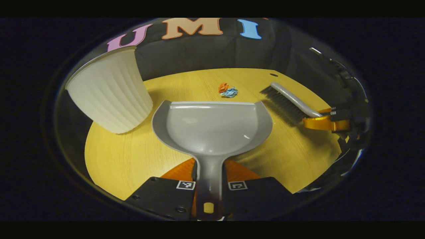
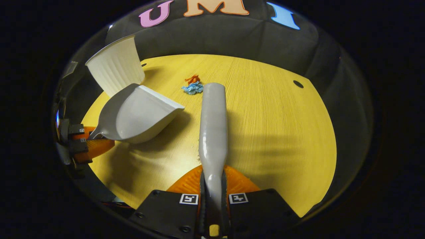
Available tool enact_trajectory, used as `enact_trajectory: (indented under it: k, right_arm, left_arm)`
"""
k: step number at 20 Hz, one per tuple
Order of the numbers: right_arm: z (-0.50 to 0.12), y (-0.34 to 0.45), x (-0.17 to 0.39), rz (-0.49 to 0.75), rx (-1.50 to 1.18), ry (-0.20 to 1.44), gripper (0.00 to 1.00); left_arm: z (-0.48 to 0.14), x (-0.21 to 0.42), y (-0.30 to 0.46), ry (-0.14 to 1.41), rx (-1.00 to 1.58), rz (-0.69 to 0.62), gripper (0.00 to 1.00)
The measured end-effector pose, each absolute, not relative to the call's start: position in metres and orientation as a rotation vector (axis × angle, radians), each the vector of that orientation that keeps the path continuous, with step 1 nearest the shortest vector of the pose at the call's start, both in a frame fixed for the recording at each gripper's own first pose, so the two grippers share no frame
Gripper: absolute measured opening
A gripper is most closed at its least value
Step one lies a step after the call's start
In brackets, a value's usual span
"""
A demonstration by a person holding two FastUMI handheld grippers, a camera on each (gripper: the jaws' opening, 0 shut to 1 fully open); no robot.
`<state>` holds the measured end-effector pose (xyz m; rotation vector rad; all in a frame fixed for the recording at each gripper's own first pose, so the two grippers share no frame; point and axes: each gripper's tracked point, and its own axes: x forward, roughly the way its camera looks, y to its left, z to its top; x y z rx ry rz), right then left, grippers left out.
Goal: Pick up the small broom and dustpan from the desktop, sweep the trash into the dustpan with the broom, and then empty the trash into the garbage bin.
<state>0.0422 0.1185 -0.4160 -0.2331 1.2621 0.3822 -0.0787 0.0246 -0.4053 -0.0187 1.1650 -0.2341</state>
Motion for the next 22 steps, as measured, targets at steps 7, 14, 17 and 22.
enact_trajectory:
  k: [7, 14, 17, 22]
  right_arm:
    - [-0.442, 0.153, 0.147, 0.372, -0.303, 1.254, 0.19]
    - [-0.454, 0.177, 0.163, 0.607, -0.617, 1.300, 0.19]
    - [-0.444, 0.195, 0.156, 0.816, -0.679, 1.293, 0.19]
    - [-0.433, 0.207, 0.157, 1.077, -0.866, 1.156, 0.17]
  left_arm:
    - [-0.428, -0.062, 0.027, 1.211, 0.029, -0.310, 0.23]
    - [-0.431, -0.062, 0.028, 1.238, 0.012, -0.354, 0.23]
    - [-0.428, -0.061, 0.026, 1.237, 0.019, -0.370, 0.21]
    - [-0.430, -0.063, 0.027, 1.232, 0.046, -0.400, 0.23]
